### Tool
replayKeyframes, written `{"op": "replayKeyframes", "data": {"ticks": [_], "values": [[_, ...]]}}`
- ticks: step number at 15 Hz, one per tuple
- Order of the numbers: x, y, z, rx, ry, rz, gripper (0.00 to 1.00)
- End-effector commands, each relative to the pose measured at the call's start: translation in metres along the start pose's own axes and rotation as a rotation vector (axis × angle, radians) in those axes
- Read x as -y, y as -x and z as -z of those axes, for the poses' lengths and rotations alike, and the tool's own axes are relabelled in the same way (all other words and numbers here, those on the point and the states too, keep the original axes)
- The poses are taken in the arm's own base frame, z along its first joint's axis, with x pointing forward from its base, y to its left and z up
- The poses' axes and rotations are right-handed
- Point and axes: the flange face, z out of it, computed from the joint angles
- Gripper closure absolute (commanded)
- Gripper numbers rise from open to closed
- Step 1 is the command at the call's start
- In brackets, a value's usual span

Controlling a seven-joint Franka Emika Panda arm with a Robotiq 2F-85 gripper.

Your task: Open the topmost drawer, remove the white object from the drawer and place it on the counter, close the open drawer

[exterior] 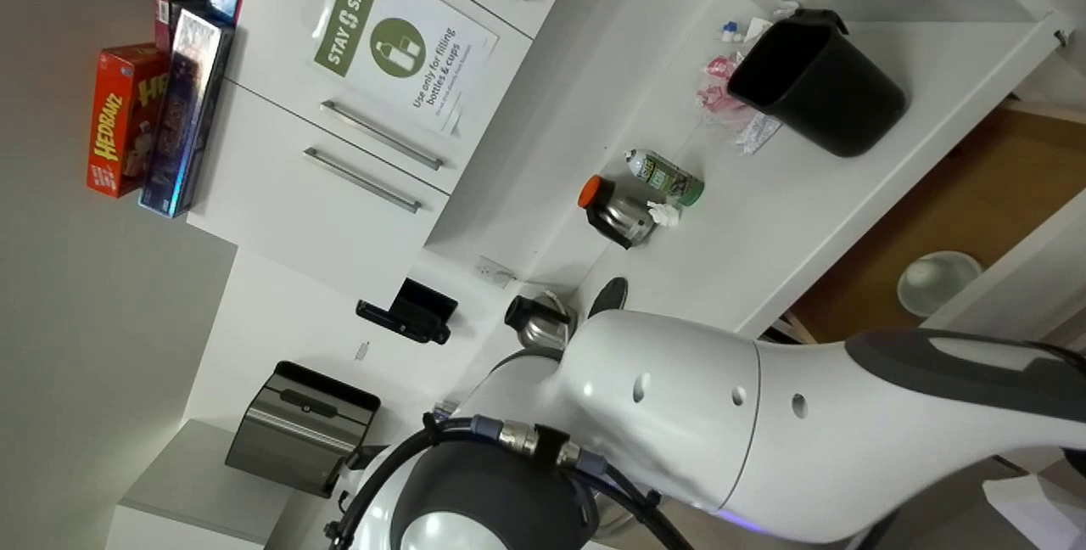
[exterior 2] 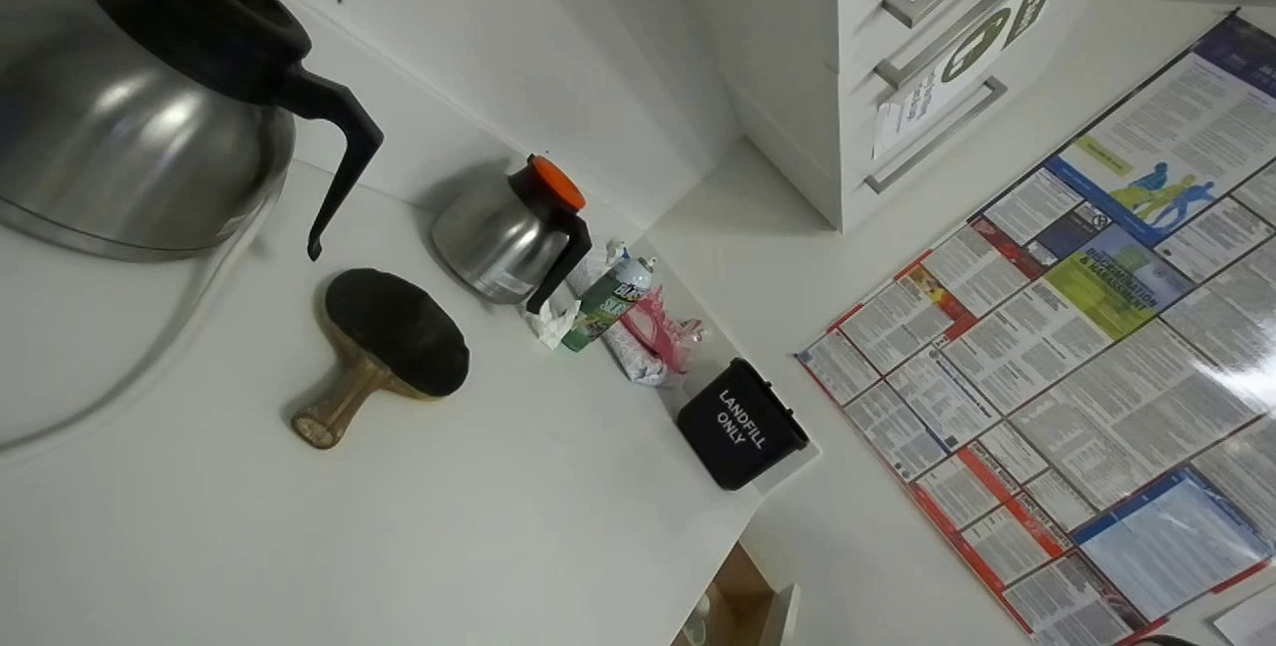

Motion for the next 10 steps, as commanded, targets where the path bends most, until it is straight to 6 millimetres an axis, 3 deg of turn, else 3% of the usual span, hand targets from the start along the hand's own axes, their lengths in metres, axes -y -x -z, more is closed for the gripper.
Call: {"op": "replayKeyframes", "data": {"ticks": [1, 6, 7, 10], "values": [[0.002, -0.009, 0.046, -0.039, 0.014, -0.054, 0.95], [-0.005, -0.009, 0.069, -0.041, 0.030, -0.064, 0.95], [-0.002, -0.007, 0.069, -0.038, 0.028, -0.055, 0.58], [0.010, -0.008, 0.074, -0.040, 0.030, -0.060, 0.42]]}}
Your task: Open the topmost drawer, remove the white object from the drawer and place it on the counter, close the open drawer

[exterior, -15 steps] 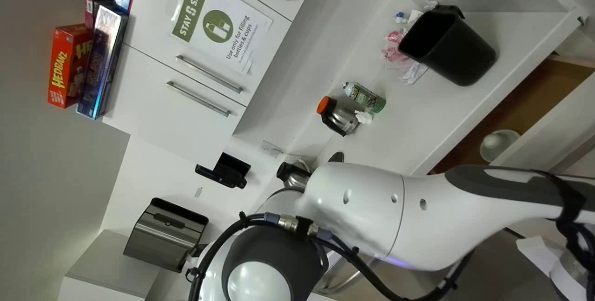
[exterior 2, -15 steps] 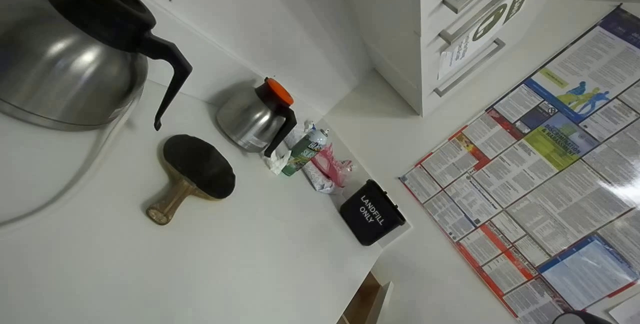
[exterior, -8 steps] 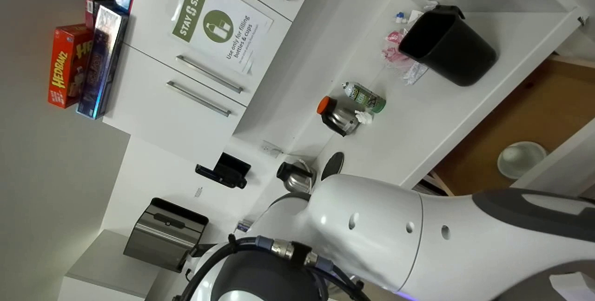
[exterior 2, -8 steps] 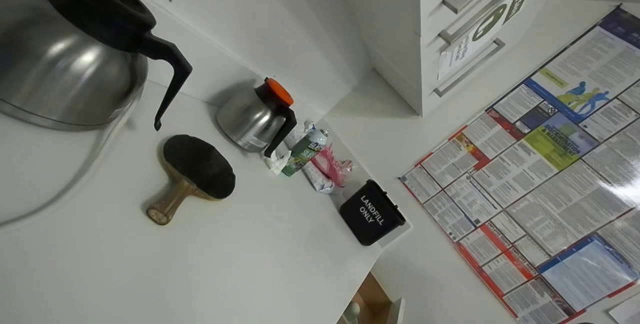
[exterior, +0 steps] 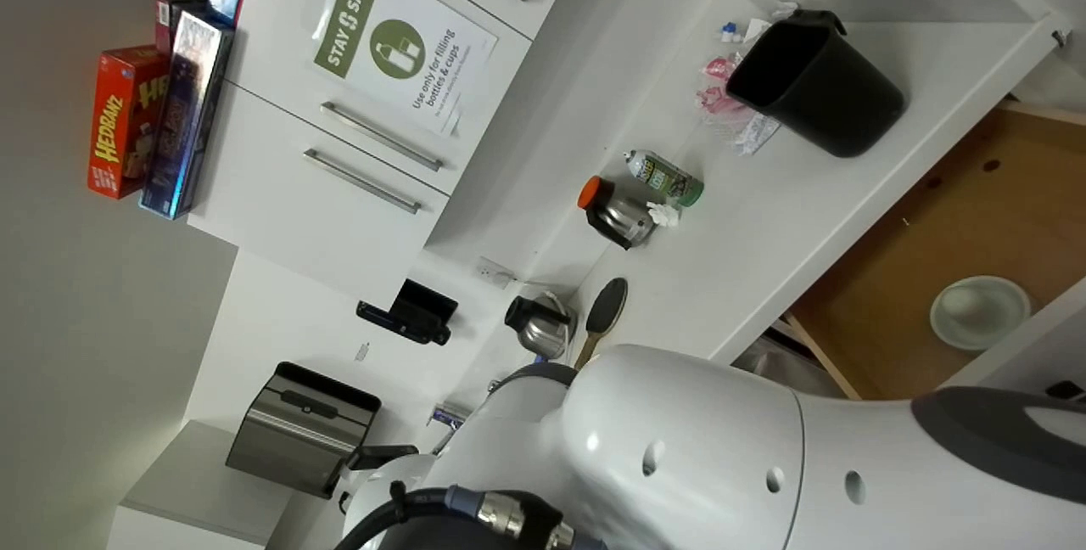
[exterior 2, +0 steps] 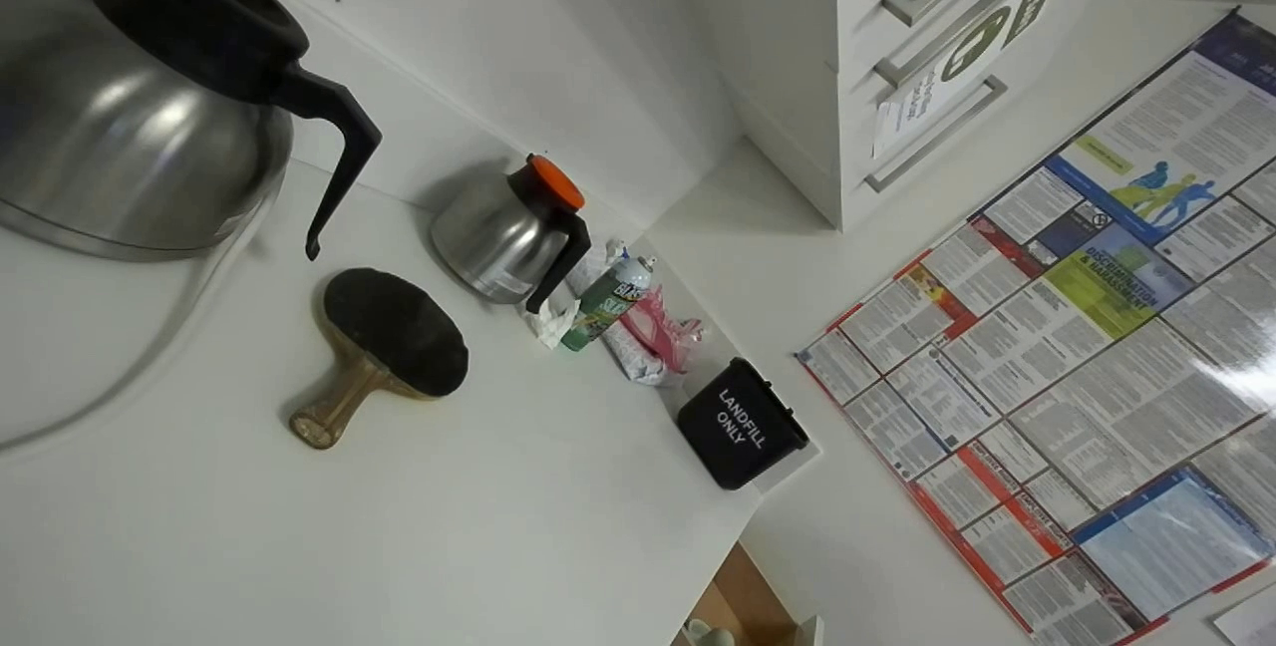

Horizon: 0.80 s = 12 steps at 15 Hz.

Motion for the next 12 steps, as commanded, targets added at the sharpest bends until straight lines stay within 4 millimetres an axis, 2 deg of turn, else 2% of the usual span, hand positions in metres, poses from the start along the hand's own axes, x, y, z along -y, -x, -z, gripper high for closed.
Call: {"op": "replayKeyframes", "data": {"ticks": [1, 5, 9, 12], "values": [[0.030, -0.004, 0.018, -0.012, 0.024, -0.037, 0.34], [0.069, 0.002, 0.045, -0.004, 0.124, -0.029, 0.03], [0.116, 0.020, 0.073, 0.018, 0.270, 0.047, 0.00], [0.152, 0.035, 0.077, -0.023, 0.319, 0.113, 0.00]]}}
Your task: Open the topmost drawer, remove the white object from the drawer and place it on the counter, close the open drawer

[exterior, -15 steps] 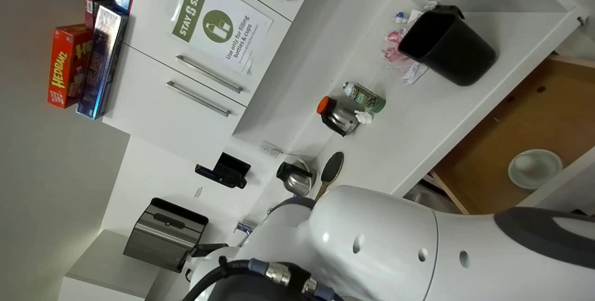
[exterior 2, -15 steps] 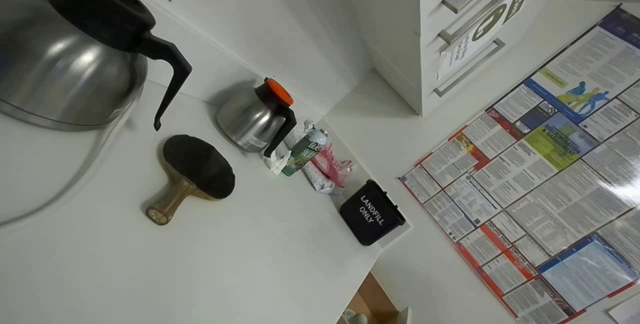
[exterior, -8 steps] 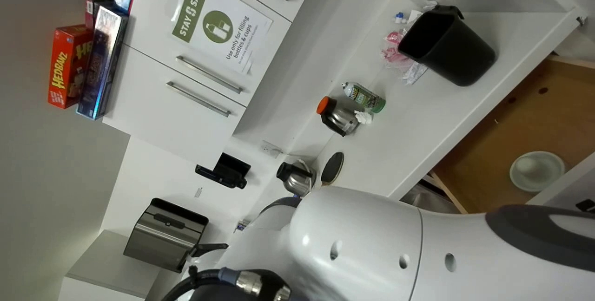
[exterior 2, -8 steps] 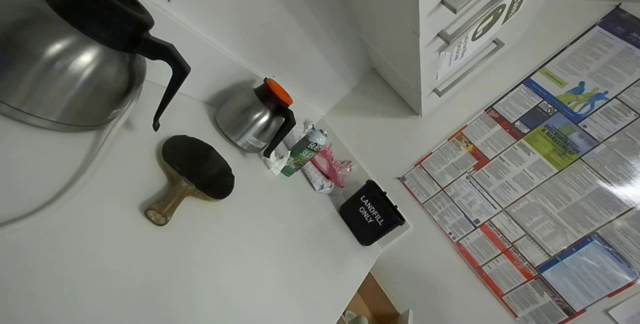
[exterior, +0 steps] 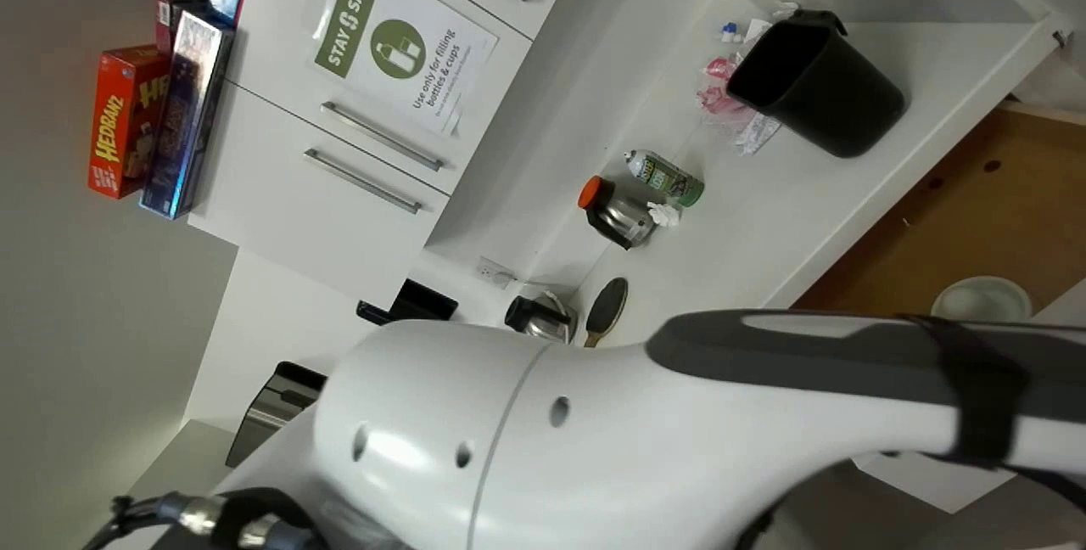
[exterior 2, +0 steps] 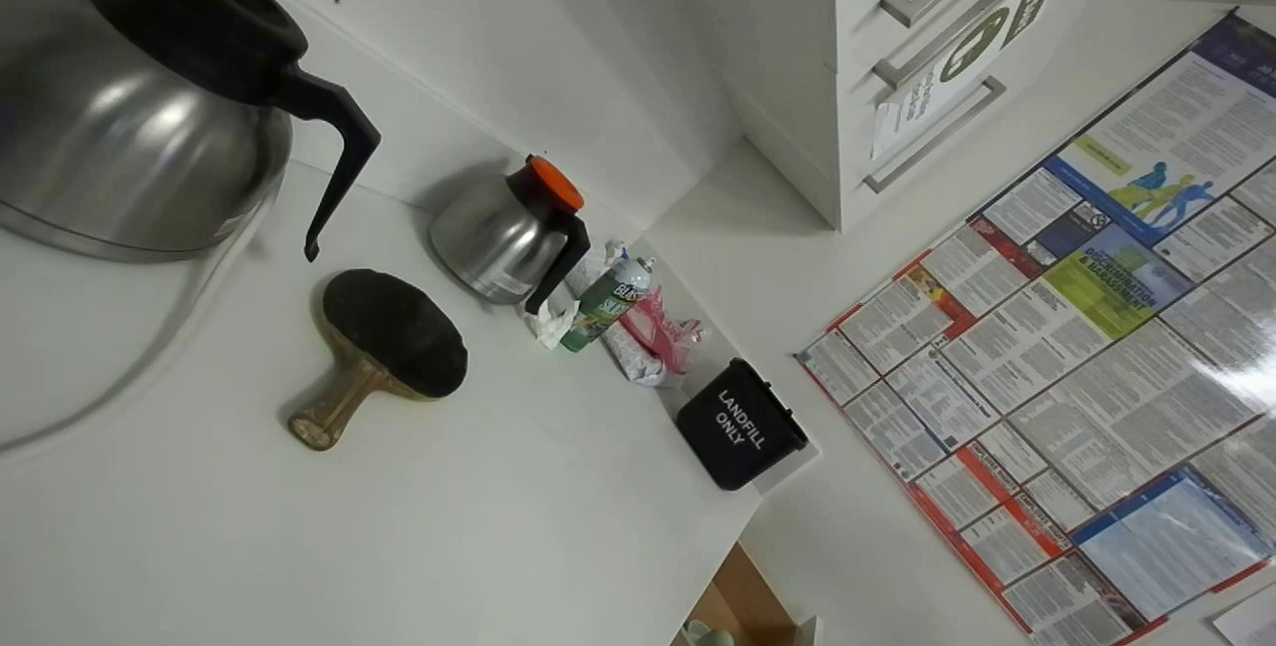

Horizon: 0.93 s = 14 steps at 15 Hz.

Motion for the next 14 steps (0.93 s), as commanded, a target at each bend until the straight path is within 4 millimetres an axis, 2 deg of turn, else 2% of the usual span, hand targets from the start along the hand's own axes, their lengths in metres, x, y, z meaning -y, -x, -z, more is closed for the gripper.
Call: {"op": "replayKeyframes", "data": {"ticks": [1, 8, 11, 14], "values": [[0.050, 0.029, 0.014, -0.071, 0.057, 0.056, 0.00], [0.134, 0.063, 0.013, -0.141, 0.151, 0.213, 0.00], [0.174, 0.074, 0.001, -0.099, 0.210, 0.315, 0.00], [0.207, 0.082, -0.023, -0.023, 0.298, 0.394, 0.00]]}}
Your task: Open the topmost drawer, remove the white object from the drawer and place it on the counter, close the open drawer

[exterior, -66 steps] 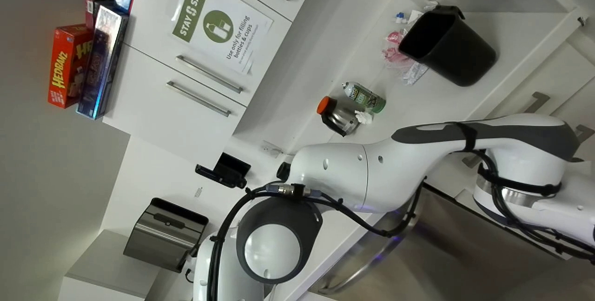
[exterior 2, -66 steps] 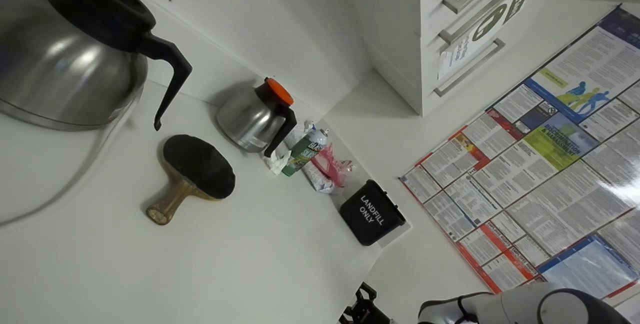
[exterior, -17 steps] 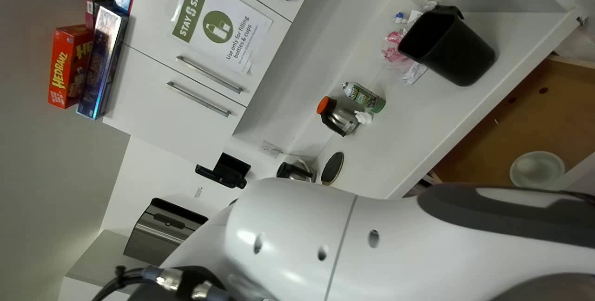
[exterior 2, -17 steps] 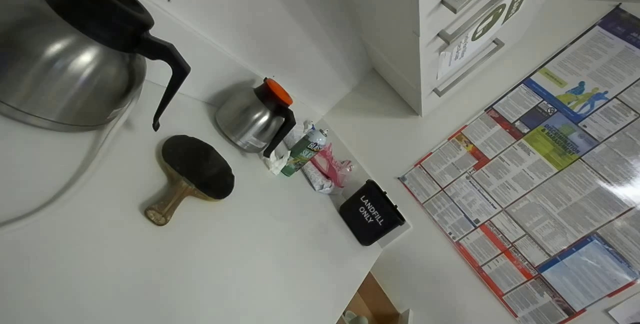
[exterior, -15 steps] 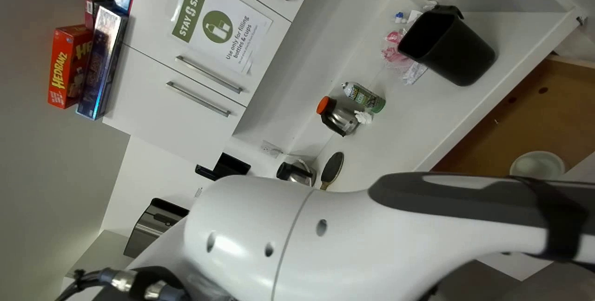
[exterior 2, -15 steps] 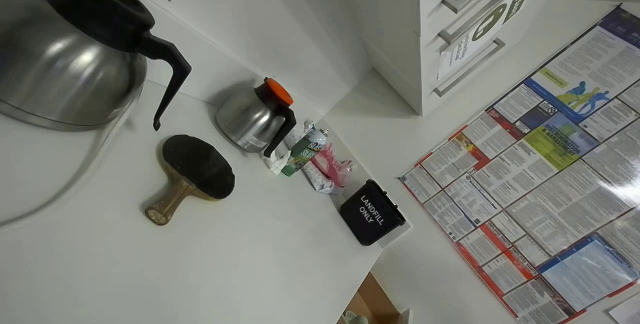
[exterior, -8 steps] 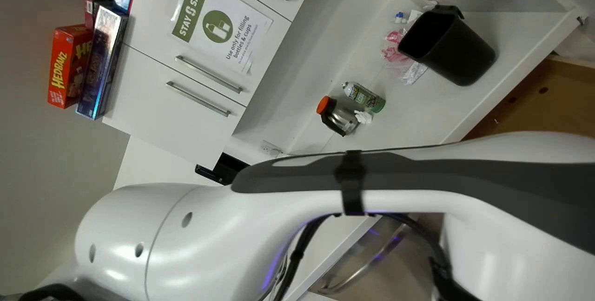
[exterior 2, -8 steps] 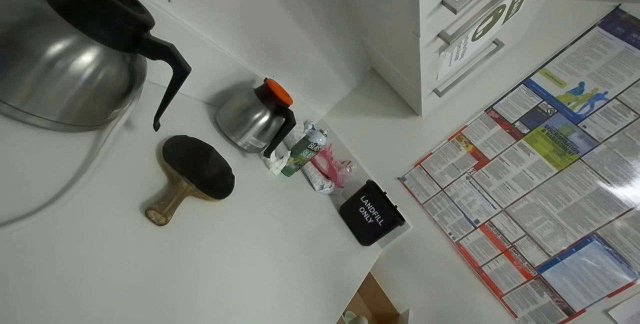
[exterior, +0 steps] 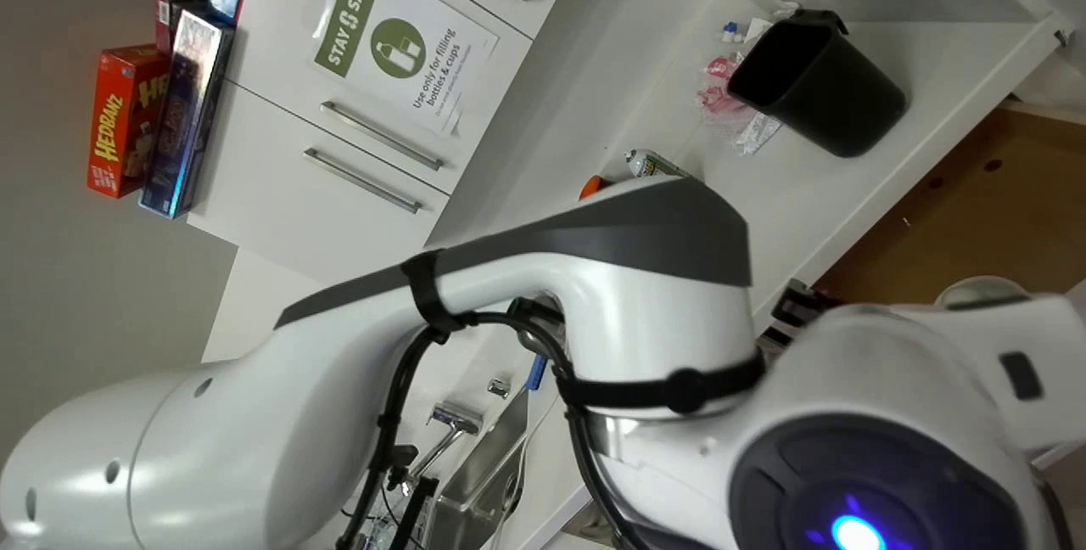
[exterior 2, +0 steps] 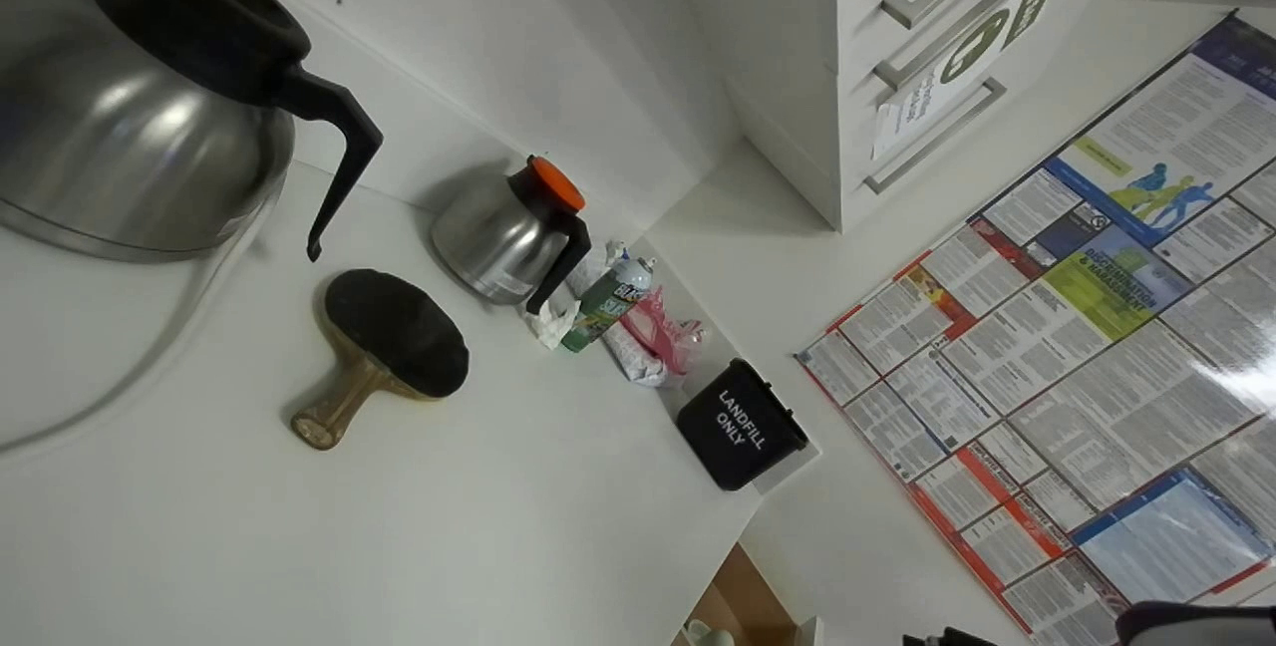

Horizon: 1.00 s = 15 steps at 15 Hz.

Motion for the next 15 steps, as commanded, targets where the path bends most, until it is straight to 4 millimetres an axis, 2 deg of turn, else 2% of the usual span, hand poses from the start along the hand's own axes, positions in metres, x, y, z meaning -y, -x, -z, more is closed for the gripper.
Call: {"op": "replayKeyframes", "data": {"ticks": [1, 4, 5, 7, 9, 12, 15], "values": [[0.049, 0.005, -0.015, 0.065, 0.087, 0.084, 0.00], [0.079, 0.004, -0.045, 0.107, 0.193, 0.171, 0.00], [0.084, 0.003, -0.048, 0.112, 0.230, 0.201, 0.00], [0.090, 0.003, -0.070, 0.130, 0.297, 0.261, 0.00], [0.086, 0.002, -0.087, 0.148, 0.316, 0.308, 0.00], [0.069, 0.000, -0.114, 0.164, 0.363, 0.348, 0.00], [0.057, -0.003, -0.147, 0.174, 0.386, 0.410, 0.00]]}}
